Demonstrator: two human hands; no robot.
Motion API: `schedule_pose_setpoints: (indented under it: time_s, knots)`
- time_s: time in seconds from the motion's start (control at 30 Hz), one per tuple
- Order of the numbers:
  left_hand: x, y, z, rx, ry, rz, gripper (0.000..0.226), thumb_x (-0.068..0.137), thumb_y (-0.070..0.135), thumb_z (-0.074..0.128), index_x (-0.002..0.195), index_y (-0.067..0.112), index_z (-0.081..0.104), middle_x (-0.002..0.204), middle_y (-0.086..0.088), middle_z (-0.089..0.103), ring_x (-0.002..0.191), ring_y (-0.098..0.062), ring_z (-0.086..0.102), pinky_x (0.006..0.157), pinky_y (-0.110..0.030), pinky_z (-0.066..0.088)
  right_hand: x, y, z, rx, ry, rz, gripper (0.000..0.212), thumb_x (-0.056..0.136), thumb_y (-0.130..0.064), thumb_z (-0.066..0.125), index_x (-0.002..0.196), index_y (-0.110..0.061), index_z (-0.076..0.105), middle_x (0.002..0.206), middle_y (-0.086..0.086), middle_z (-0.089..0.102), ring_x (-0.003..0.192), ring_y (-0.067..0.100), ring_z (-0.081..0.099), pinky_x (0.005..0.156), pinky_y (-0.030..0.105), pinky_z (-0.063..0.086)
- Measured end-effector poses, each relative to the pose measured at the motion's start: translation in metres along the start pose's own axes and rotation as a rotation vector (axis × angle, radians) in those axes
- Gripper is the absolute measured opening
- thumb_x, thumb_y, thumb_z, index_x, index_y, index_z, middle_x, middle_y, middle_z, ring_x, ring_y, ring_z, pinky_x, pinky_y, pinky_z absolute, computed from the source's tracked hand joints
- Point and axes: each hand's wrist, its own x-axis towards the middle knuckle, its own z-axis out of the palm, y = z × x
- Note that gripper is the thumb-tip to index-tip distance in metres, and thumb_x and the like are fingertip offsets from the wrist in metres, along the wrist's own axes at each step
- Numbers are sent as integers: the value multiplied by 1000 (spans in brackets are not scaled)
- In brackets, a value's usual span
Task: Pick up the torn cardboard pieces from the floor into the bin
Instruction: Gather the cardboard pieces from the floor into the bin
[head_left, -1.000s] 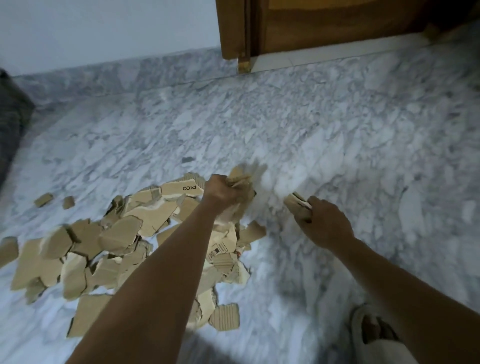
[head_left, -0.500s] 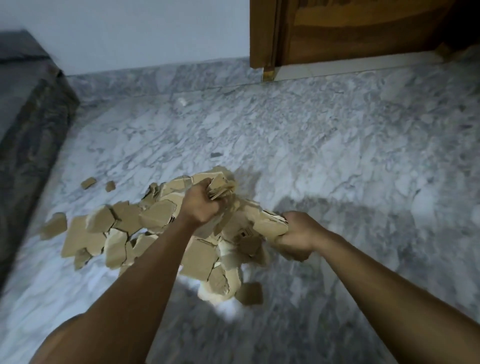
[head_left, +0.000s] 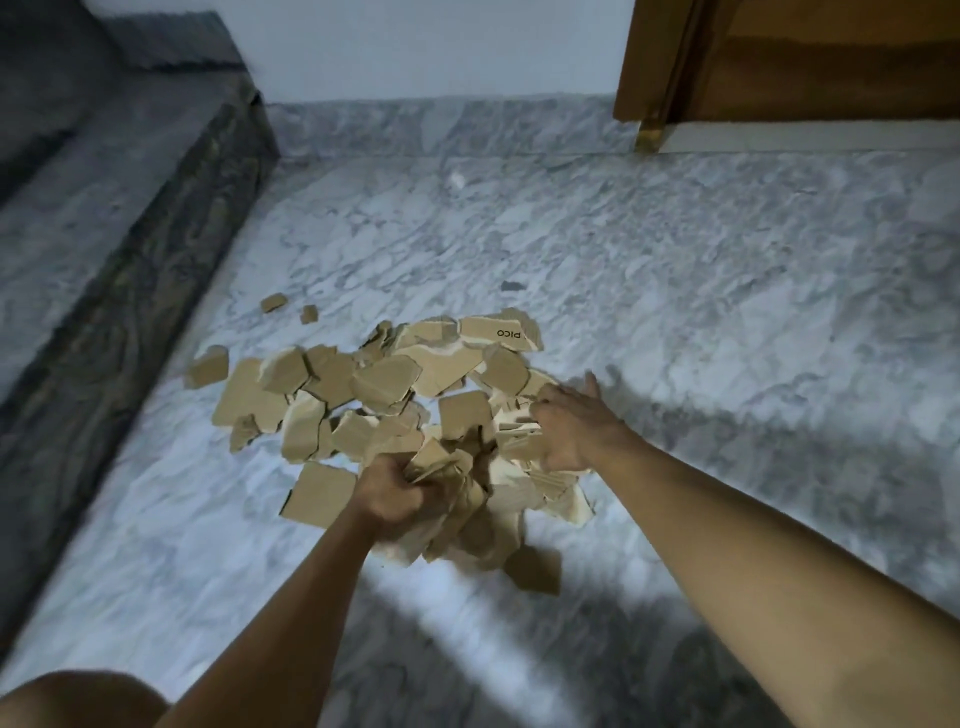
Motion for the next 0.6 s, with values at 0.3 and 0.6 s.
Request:
schedule_pose_setpoints:
  time_s: [0.3, 0.6]
  knots:
    - [10, 31, -16, 100, -69, -40, 20, 68, 23, 89, 81, 22, 74, 74, 13, 72, 67, 5, 64, 65, -13, 48, -41, 36, -27, 369, 91, 111, 82, 75, -42, 77, 143, -36, 30, 142, 3, 48, 121, 29, 55, 95, 37, 49]
    - [48, 54, 38, 473, -98, -5, 62, 63, 63, 57, 110, 23, 69, 95, -8, 72, 90, -25, 68, 74, -29, 53, -94, 63, 12, 327, 169, 333, 82, 80, -22, 71, 143, -36, 21, 128, 3, 56, 101, 34, 64, 79, 38, 52]
